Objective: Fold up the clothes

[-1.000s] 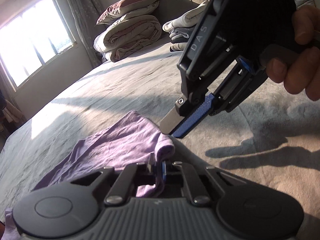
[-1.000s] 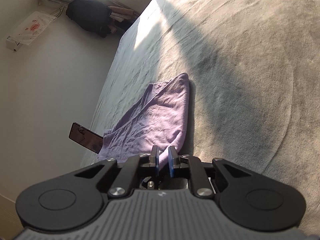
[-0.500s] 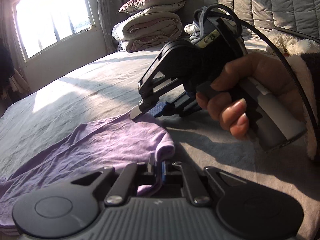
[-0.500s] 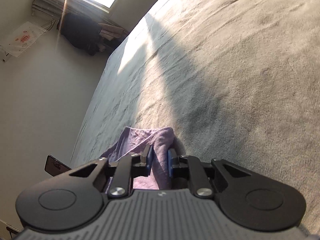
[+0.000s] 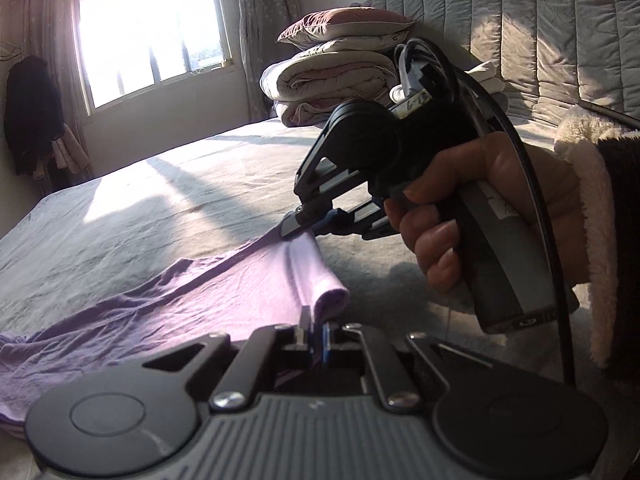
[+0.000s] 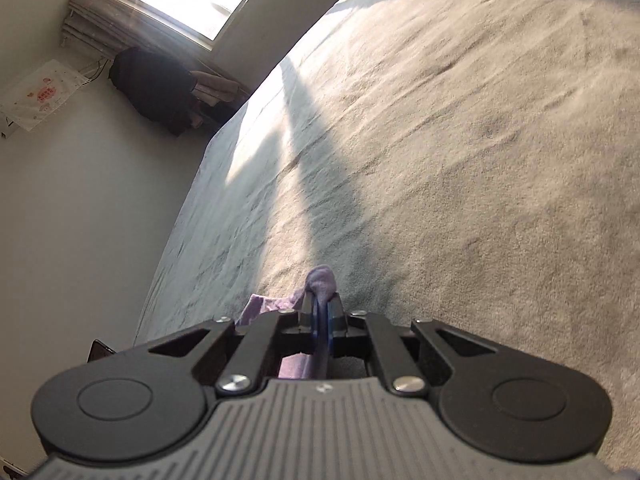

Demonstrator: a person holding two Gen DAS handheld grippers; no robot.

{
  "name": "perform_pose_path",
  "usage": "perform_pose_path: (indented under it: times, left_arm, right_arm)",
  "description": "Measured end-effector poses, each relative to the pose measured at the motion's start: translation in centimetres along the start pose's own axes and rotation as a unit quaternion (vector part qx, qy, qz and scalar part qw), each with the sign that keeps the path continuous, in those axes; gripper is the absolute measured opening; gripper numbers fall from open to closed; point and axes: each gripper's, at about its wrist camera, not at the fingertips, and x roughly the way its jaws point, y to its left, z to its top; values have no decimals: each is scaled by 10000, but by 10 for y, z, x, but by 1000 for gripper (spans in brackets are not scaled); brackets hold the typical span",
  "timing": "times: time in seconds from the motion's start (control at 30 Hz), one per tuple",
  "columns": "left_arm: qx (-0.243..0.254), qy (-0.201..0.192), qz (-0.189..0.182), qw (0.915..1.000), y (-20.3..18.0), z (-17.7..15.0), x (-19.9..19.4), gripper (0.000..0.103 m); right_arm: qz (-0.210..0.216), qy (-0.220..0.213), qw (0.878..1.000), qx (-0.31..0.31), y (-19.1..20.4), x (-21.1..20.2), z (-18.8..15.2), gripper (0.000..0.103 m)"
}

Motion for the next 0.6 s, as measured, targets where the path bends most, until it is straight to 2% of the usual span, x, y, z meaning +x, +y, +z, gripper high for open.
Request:
perform_pose_path:
  times: [0.17, 0.3, 0.47, 0.6]
  left_arm:
    - [-371, -103, -179, 9991, -21, 10, -1, 3]
    - [-1014, -168, -254, 9944, -18, 14, -1, 3]
    - [-1725, -326, -275, 9841, -1, 13, -9, 3]
    - [-2330, -491, -279, 9708, 23, 10, -17, 3]
  right_arm:
    - [-258, -105, 9996, -61, -13, -32, 14, 5]
    - [-414, -120, 9990, -143, -14, -43, 20, 5]
    - [-618, -12, 9974, -381, 8, -38, 19, 5]
    - [-801, 128, 9953, -525, 33, -26, 17, 5]
